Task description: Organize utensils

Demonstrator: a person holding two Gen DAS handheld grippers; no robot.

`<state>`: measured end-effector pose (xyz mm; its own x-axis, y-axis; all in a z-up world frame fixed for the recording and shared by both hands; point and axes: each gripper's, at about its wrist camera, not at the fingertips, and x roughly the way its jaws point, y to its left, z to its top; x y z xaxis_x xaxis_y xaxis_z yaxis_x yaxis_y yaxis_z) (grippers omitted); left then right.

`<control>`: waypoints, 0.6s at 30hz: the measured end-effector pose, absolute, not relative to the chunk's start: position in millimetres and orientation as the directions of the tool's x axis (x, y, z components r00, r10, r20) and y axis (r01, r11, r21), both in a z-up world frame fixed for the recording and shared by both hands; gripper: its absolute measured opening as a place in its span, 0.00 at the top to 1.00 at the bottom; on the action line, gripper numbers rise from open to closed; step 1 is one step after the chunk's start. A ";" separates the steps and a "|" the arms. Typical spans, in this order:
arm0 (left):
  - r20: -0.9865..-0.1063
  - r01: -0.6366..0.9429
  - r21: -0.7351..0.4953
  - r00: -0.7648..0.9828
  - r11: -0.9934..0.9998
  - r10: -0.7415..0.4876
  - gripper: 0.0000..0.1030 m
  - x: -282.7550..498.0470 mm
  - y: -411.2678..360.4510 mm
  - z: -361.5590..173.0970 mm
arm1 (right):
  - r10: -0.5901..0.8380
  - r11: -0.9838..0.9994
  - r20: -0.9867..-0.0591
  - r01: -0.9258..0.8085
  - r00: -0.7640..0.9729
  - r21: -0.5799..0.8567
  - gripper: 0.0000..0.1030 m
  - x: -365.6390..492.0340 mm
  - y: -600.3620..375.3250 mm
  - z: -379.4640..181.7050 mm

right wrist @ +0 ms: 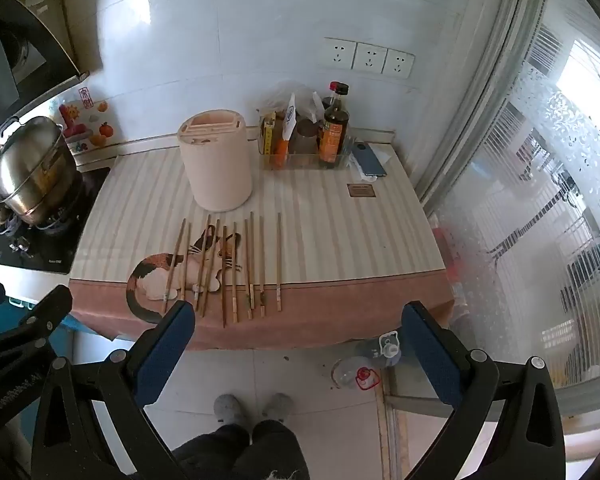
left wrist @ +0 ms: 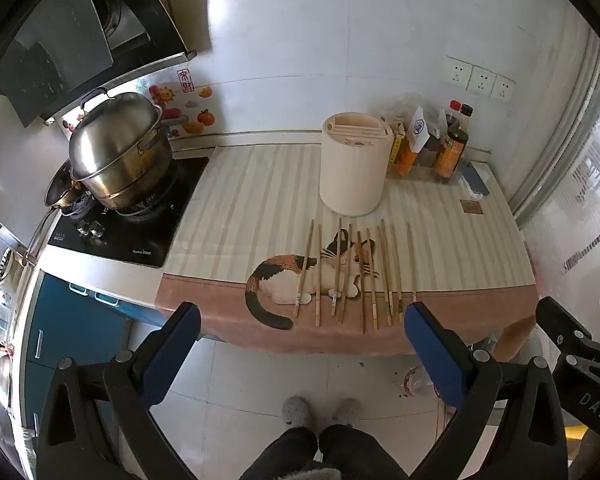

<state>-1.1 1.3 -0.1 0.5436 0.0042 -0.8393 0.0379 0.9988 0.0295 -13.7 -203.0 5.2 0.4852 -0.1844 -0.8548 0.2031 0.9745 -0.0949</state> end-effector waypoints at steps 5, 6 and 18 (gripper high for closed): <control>-0.841 0.034 0.024 0.541 0.999 0.002 0.00 -4.1 4.1 -1.8 | -0.172 0.976 -0.856 0.204 0.488 -0.080 0.00 -10.5 -202.2 4.1; -0.840 0.033 0.024 0.542 0.999 0.002 0.00 -5.0 4.8 -1.7 | -0.171 0.976 -0.855 0.204 0.489 -0.079 0.00 -10.1 -202.0 3.9; -0.842 0.046 0.026 0.539 0.999 -0.003 0.00 7.5 0.2 -0.3 | -0.168 0.976 -0.855 0.202 0.491 -0.076 0.00 -6.8 -201.7 7.5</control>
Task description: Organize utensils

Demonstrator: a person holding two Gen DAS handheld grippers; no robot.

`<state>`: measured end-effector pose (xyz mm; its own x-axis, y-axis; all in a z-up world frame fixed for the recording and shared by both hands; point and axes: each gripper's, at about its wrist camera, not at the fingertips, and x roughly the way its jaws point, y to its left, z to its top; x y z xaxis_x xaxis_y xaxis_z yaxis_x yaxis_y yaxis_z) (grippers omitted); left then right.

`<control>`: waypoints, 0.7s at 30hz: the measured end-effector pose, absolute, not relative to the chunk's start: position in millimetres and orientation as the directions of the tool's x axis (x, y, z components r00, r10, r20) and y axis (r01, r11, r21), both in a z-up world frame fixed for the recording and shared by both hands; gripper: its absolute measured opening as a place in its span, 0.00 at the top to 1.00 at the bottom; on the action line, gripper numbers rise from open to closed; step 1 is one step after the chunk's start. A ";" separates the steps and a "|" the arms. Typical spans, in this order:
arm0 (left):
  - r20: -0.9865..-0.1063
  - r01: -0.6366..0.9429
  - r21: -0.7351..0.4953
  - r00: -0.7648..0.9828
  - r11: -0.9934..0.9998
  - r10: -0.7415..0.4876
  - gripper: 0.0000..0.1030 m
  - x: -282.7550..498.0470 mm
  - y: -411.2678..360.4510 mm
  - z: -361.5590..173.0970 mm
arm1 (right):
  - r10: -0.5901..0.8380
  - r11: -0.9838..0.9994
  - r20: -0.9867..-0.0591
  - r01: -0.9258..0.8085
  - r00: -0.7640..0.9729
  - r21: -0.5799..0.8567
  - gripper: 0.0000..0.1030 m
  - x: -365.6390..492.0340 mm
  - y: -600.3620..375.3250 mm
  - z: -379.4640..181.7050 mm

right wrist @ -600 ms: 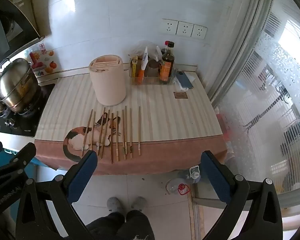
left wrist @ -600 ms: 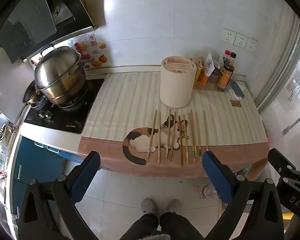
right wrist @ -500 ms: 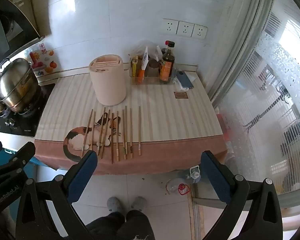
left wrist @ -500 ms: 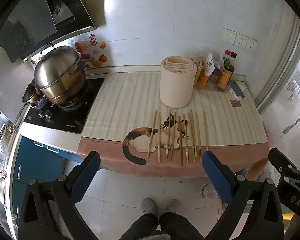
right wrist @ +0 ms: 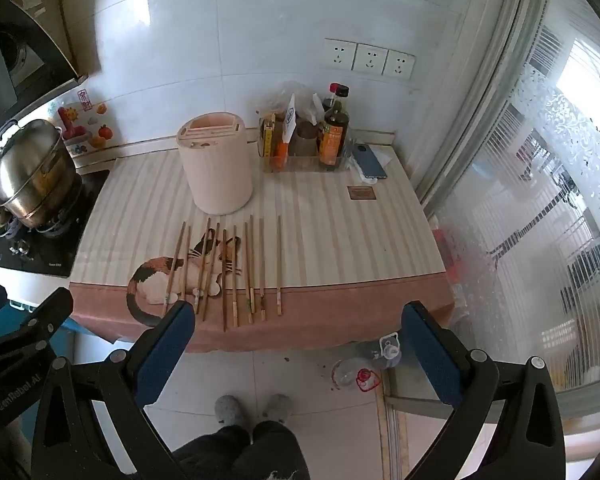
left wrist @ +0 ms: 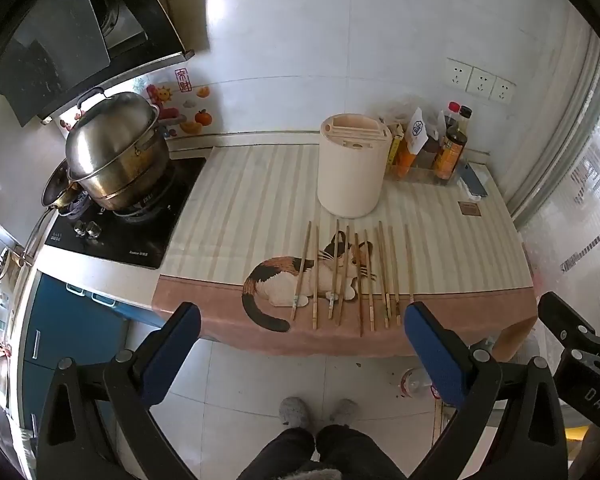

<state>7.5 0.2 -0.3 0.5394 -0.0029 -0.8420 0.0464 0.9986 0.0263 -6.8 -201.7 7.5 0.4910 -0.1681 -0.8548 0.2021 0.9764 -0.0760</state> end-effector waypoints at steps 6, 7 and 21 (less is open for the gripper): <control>-0.842 0.046 0.026 0.540 0.999 -0.002 0.00 8.8 -2.6 3.1 | -0.167 0.976 -0.854 0.205 0.493 -0.073 0.00 -5.0 -203.5 10.5; -0.842 0.047 0.023 0.539 0.999 -0.006 0.00 8.9 -2.3 3.6 | -0.167 0.976 -0.855 0.204 0.490 -0.074 0.00 -4.1 -202.7 10.4; -0.833 0.052 0.025 0.553 0.998 -0.008 0.00 5.5 0.7 12.0 | -0.171 0.974 -0.848 0.214 0.502 -0.070 0.00 -10.2 -197.7 12.4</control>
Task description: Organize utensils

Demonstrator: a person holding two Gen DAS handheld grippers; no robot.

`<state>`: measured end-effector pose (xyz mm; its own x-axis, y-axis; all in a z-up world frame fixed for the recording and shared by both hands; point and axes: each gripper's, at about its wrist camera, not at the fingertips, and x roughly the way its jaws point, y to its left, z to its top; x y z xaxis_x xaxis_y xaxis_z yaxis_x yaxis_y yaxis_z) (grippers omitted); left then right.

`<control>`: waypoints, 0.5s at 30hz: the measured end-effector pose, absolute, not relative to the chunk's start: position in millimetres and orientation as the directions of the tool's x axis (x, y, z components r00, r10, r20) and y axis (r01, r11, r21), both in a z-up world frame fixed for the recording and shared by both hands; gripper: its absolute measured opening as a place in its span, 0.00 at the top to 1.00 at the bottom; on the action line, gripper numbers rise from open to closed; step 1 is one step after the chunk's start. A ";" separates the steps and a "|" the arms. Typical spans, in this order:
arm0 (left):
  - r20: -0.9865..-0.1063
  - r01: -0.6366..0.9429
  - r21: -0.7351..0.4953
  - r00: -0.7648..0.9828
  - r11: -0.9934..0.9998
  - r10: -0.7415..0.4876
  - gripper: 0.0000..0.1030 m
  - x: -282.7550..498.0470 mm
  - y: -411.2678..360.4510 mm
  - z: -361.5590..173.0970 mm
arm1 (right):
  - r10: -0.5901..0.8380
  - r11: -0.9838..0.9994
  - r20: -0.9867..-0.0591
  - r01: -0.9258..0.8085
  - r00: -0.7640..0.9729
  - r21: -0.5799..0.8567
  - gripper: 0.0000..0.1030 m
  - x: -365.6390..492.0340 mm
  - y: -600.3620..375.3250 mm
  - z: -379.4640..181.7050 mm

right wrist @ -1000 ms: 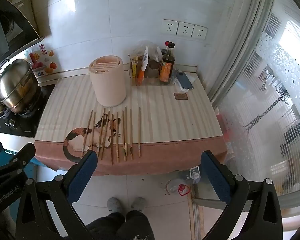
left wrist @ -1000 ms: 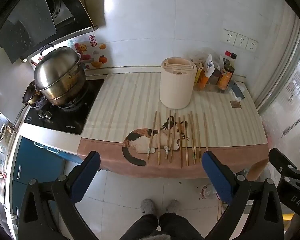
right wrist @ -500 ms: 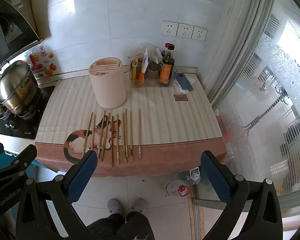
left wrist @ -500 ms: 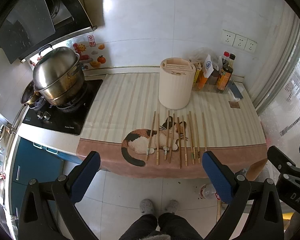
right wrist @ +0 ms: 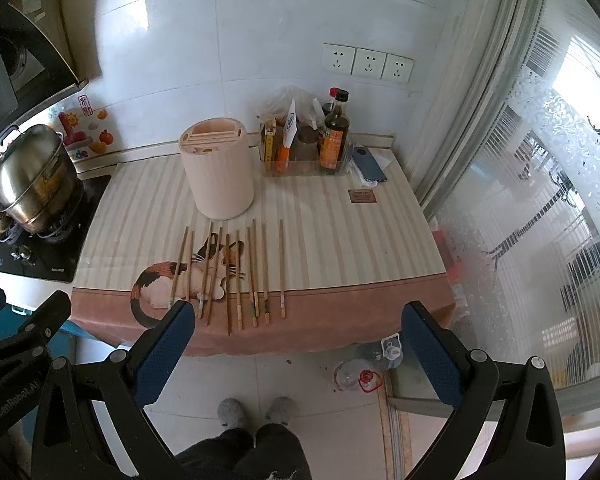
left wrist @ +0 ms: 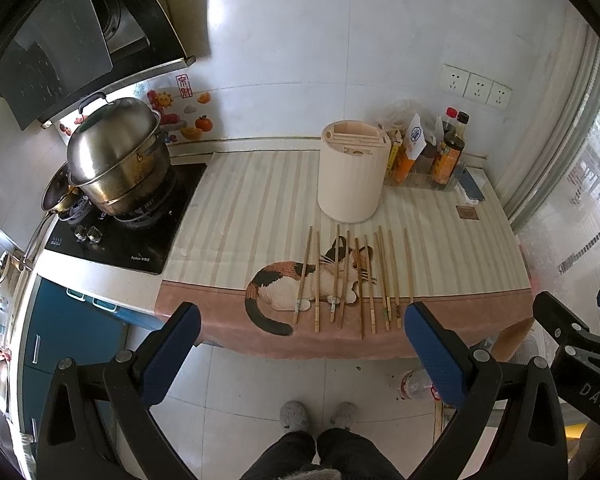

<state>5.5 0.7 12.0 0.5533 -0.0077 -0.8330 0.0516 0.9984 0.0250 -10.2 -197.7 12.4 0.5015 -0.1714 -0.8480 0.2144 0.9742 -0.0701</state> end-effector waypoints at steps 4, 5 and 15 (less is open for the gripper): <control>-0.828 0.053 0.024 0.561 0.998 -0.010 0.00 4.4 1.0 14.1 | -0.173 0.974 -0.847 0.215 0.503 -0.072 0.00 -10.7 -196.9 13.0; -0.826 0.053 0.023 0.563 0.998 -0.011 0.00 4.3 1.8 15.0 | -0.173 0.974 -0.847 0.214 0.503 -0.071 0.00 -10.8 -197.4 13.7; -0.825 0.053 0.022 0.565 0.998 -0.012 0.00 3.0 4.0 17.7 | -0.181 0.973 -0.838 0.218 0.514 -0.077 0.00 -17.1 -193.6 19.6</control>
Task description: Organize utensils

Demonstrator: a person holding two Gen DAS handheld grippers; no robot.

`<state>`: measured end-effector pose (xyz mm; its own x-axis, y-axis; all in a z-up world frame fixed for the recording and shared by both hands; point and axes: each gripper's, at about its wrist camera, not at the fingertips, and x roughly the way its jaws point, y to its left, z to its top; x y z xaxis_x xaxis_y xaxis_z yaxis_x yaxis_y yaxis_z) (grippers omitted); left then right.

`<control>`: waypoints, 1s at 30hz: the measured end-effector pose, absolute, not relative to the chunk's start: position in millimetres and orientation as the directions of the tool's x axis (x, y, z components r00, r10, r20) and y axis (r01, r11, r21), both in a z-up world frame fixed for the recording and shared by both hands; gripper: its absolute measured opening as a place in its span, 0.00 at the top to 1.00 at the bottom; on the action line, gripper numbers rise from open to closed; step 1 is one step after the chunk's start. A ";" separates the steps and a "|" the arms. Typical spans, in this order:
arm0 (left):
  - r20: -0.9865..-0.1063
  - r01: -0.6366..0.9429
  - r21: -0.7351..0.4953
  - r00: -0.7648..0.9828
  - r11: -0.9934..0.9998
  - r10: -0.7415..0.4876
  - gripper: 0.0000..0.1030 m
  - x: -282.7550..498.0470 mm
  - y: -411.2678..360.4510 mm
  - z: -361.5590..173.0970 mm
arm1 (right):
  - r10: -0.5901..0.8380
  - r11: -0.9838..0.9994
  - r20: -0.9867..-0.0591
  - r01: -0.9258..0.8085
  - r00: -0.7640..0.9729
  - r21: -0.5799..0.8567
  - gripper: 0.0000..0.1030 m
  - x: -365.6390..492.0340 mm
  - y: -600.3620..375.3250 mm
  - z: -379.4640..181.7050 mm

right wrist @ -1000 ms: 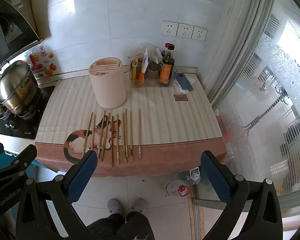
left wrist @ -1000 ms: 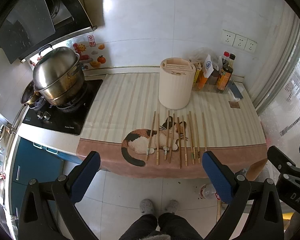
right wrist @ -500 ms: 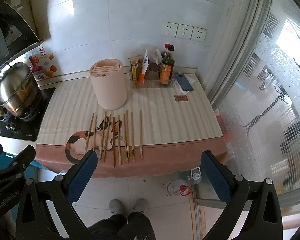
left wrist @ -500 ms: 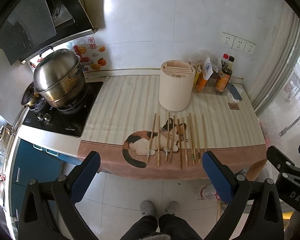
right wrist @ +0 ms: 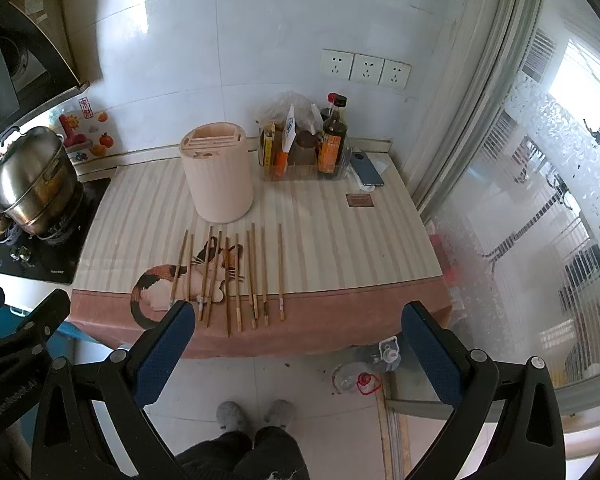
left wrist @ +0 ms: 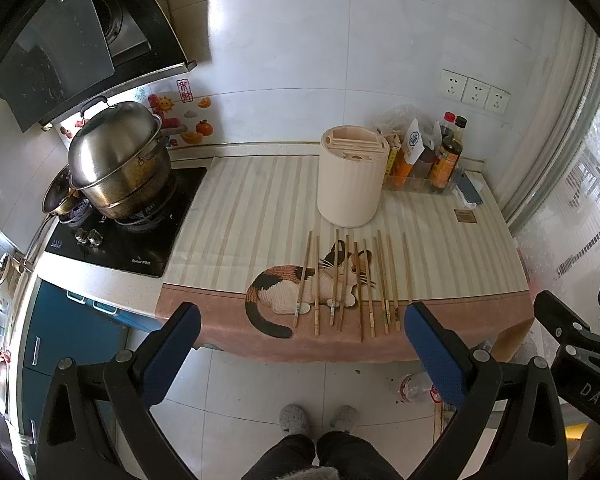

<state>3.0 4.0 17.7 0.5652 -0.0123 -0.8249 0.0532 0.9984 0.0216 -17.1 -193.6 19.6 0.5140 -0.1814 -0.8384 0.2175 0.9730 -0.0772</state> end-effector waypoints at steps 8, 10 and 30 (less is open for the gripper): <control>-0.824 0.056 0.022 0.566 0.998 -0.013 0.00 1.9 3.0 19.4 | -0.181 0.973 -0.839 0.219 0.512 -0.077 0.00 -15.9 -194.2 20.2; -0.824 0.057 0.021 0.566 0.998 -0.015 0.00 2.2 3.2 20.0 | -0.182 0.973 -0.839 0.219 0.513 -0.077 0.00 -15.7 -194.1 20.4; -0.824 0.060 0.013 0.566 0.998 -0.023 0.00 -2.4 0.3 23.1 | -0.181 0.974 -0.837 0.215 0.516 -0.079 0.00 -19.3 -193.6 23.4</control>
<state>-2.4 0.3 23.1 0.5662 -0.0230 -0.8240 0.0598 0.9981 0.0132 -19.2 -193.6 23.4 0.5158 -0.1812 -0.8374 0.2145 0.9736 -0.0785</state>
